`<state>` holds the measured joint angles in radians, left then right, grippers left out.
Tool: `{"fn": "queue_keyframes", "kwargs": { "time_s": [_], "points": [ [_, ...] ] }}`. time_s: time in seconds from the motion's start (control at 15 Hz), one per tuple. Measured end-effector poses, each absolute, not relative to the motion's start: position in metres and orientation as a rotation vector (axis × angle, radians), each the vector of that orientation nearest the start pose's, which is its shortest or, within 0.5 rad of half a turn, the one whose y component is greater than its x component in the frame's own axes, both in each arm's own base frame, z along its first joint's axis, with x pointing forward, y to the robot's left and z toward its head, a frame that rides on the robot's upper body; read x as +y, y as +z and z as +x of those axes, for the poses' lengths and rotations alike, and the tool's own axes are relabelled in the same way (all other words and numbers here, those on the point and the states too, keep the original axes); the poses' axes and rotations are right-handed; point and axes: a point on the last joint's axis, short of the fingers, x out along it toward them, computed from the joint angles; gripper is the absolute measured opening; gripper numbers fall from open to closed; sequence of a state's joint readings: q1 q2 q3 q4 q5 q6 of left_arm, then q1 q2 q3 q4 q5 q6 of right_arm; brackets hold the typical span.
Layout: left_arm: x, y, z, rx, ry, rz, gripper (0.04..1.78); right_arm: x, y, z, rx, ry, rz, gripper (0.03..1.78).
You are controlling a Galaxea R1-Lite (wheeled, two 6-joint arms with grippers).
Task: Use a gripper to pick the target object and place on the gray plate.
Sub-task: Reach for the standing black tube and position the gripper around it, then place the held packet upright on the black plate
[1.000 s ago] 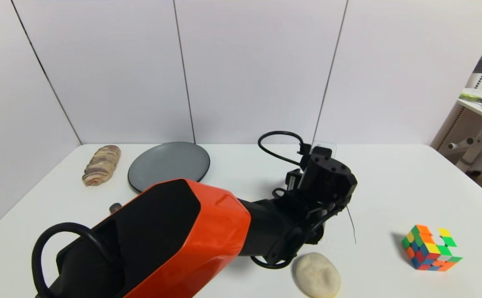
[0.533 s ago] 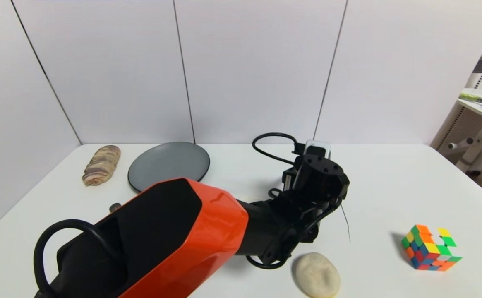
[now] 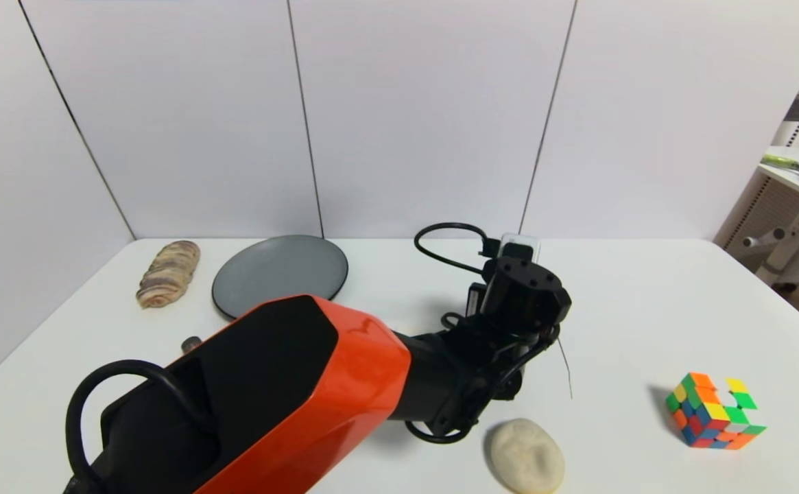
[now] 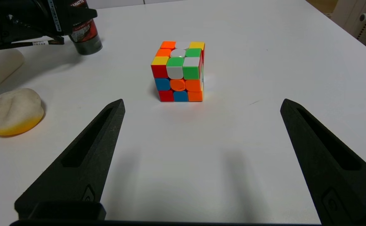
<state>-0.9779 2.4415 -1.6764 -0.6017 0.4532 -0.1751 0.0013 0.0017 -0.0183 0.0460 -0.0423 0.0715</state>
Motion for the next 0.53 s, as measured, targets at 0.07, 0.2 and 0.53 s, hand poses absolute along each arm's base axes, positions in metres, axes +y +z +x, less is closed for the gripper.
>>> {"fn": "queue_keyframes", "kwargs": {
  "time_s": [0.07, 0.2, 0.53],
  "points": [
    [-0.4152, 0.1090, 0.2913, 0.169, -0.511, -0.063, 0.76, -0.0010, 0.0759, -0.0241, 0.028, -0.043, 0.071, 1.71],
    [-0.4164, 0.1061, 0.2918, 0.163, -0.513, -0.069, 0.43, -0.0010, 0.0759, -0.0241, 0.028, -0.042, 0.071, 1.71],
    [-0.4144, 0.1132, 0.2918, 0.153, -0.515, -0.066, 0.43, -0.0010, 0.0760, -0.0241, 0.027, -0.042, 0.071, 1.71]
  ]
}}
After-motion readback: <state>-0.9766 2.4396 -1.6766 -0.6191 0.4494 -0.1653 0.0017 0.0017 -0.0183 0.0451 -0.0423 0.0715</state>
